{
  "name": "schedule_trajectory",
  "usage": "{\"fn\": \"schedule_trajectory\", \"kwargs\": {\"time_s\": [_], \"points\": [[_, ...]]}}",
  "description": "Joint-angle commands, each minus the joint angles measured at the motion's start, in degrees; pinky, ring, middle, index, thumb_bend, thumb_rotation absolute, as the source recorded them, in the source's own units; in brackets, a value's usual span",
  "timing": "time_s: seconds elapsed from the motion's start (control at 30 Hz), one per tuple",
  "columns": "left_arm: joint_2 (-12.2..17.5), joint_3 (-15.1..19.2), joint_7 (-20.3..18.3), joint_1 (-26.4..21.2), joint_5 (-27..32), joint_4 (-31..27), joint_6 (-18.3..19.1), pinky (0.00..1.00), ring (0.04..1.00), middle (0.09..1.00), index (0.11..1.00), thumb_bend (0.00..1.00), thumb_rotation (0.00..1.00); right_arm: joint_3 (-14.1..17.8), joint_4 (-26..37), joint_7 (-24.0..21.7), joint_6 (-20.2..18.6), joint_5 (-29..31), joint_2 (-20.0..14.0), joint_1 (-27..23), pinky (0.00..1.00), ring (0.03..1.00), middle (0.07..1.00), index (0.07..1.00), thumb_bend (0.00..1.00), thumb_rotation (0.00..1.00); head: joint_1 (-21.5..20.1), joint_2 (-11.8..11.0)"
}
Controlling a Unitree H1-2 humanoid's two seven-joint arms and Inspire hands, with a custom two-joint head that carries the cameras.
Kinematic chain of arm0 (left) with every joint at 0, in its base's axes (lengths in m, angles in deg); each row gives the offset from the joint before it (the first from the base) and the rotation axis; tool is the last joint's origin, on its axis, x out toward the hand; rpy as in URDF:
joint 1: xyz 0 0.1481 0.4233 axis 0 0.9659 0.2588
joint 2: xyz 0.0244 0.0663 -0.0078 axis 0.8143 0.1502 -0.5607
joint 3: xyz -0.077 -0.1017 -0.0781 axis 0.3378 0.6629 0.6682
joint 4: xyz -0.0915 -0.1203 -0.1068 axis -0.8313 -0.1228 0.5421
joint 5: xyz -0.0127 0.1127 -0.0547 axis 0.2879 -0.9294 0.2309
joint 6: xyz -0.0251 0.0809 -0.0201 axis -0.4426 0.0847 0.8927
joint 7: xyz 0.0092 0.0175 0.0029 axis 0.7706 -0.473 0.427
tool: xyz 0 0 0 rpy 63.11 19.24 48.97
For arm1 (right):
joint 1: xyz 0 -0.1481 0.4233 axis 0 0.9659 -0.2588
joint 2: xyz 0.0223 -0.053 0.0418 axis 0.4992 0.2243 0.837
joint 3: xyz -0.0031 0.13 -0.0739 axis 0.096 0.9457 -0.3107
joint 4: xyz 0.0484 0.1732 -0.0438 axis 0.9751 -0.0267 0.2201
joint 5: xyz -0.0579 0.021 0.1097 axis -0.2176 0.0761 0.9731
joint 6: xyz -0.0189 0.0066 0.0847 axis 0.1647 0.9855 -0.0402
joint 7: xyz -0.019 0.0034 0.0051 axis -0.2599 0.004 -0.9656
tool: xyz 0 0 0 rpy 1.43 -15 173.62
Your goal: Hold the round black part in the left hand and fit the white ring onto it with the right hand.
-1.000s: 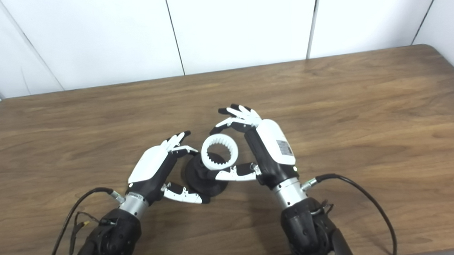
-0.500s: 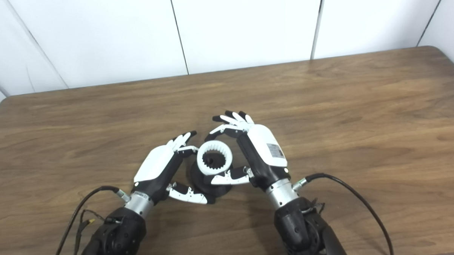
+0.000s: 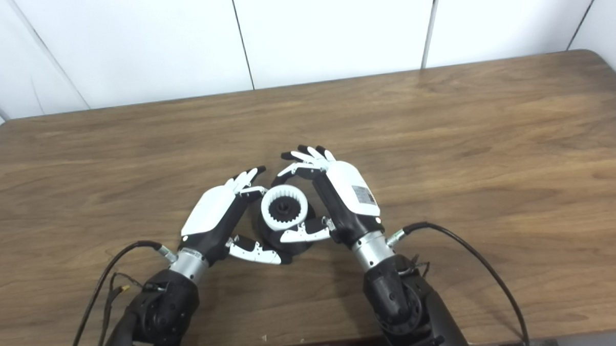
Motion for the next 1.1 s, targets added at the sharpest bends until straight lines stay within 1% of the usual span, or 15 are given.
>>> {"fn": "schedule_trajectory", "kwargs": {"time_s": [0.0, 0.1, 0.17, 0.33, 0.37, 0.4, 0.43, 0.47, 0.5, 0.53, 0.57, 0.63, 0.77, 0.93, 1.07], "points": [[-0.09, -0.64, -0.24, -1.45, -0.93, -1.69, -0.68, 1.0, 1.0, 1.0, 0.624, 1.0, 0.34, -0.48, -0.55, 0.31, 1.72, -0.66, 0.24, -2.09, 1.0, 0.934, 0.85, 0.483, 0.52, 0.14, 0.01, 0.05], [0.06, -0.71, -0.14, -1.52, -0.93, -1.72, -0.78, 1.0, 1.0, 1.0, 0.622, 1.0, 0.36, -0.47, -1.37, -0.11, 1.23, -0.99, -0.3, -1.64, 1.0, 0.934, 0.85, 0.484, 0.52, 0.14, 0.45, 0.23], [0.08, -0.6, -0.24, -1.51, -0.8, -1.79, -0.67, 1.0, 1.0, 1.0, 0.622, 1.0, 0.35, -0.3, -1.69, -0.38, 0.86, -1.1, -0.66, -1.36, 1.0, 0.933, 0.85, 0.484, 0.52, 0.14, 0.45, 0.22], [0.39, -0.34, -0.95, -1.65, -0.7, -1.95, 0.05, 1.0, 1.0, 1.0, 0.634, 1.0, 0.34, -0.14, -0.48, -3.51, -2.05, -1.72, -2.53, -1.25, 0.98, 0.941, 0.878, 0.494, 0.51, 0.16, 0.24, 0.24], [0.42, -0.26, -0.97, -1.67, -0.62, -1.94, 0.1, 1.0, 1.0, 1.0, 0.636, 1.0, 0.34, -0.16, 0.35, -4.76, -2.9, -1.79, -3.15, -1.34, 0.97, 0.948, 0.896, 0.629, 0.65, 0.26, 0.24, 0.24], [0.45, -0.16, -1.0, -1.7, -0.55, -1.92, 0.14, 1.0, 1.0, 1.0, 0.637, 1.0, 0.34, -0.16, 1.08, -5.87, -3.67, -1.77, -3.65, -1.45, 0.96, 0.956, 0.915, 0.714, 0.71, 0.31, 0.19, 0.18], [0.47, -0.07, -1.02, -1.75, -0.48, -1.87, 0.12, 1.0, 1.0, 1.0, 0.637, 1.0, 0.33, -0.11, 1.82, -7.12, -4.56, -1.77, -4.12, -1.57, 0.95, 0.962, 0.93, 0.775, 0.75, 0.34, 0.14, 0.22], [0.46, 0.02, -1.0, -1.79, -0.43, -1.85, 0.07, 1.0, 1.0, 1.0, 0.637, 1.0, 0.33, -0.01, 2.56, -8.5, -5.38, -1.78, -4.65, -1.7, 0.94, 0.974, 0.954, 0.861, 0.8, 0.38, 0.11, 0.21], [0.45, 0.09, -1.04, -1.83, -0.41, -1.83, 0.05, 1.0, 1.0, 1.0, 0.636, 1.0, 0.33, 0.08, 3.17, -9.68, -6.13, -1.72, -5.1, -1.83, 0.95, 0.987, 0.977, 0.928, 0.84, 0.41, 0.02, 0.16], [0.44, 0.15, -1.07, -1.87, -0.38, -1.81, 0.04, 1.0, 1.0, 1.0, 0.635, 1.0, 0.32, 0.14, 3.57, -10.5, -6.66, -1.69, -5.38, -1.93, 0.96, 0.994, 0.988, 0.963, 0.88, 0.43, -0.09, 0.13], [0.43, 0.18, -1.19, -1.92, -0.29, -1.83, 0.09, 1.0, 1.0, 1.0, 0.635, 1.0, 0.32, 0.34, 4.25, -11.88, -7.56, -1.42, -6.02, -2.16, 0.96, 0.999, 0.997, 0.991, 0.94, 0.46, -0.04, 0.15], [0.44, 0.12, -1.27, -1.99, -0.38, -1.87, 0.17, 1.0, 1.0, 1.0, 0.634, 1.0, 0.33, 0.69, 5.27, -14.14, -9.08, -0.9, -7.09, -2.58, 0.95, 1.0, 1.0, 0.998, 0.98, 0.48, -0.04, 0.15], [0.4, 0.12, -1.29, -2.0, -0.46, -1.98, 0.13, 1.0, 1.0, 1.0, 0.634, 1.0, 0.34, 0.95, 6.65, -18.32, -11.98, -0.11, -8.61, -3.29, 0.97, 1.0, 1.0, 1.0, 1.0, 0.48, 0.17, 0.02], [0.49, 0.15, -1.74, -1.72, -0.89, -2.63, 0.78, 1.0, 1.0, 1.0, 0.634, 1.0, 0.34, 0.51, 7.34, -21.02, -13.54, -0.37, -9.74, -3.6, 0.95, 1.0, 1.0, 1.0, 1.0, 0.46, 0.22, -0.21], [0.68, 0.29, -1.6, -1.4, -0.72, -2.63, 0.54, 1.0, 1.0, 1.0, 0.636, 1.0, 0.33, 0.34, 7.71, -22.47, -14.42, -0.39, -10.25, -3.65, 0.95, 1.0, 1.0, 1.0, 1.0, 0.46, -0.14, -0.36]]}}
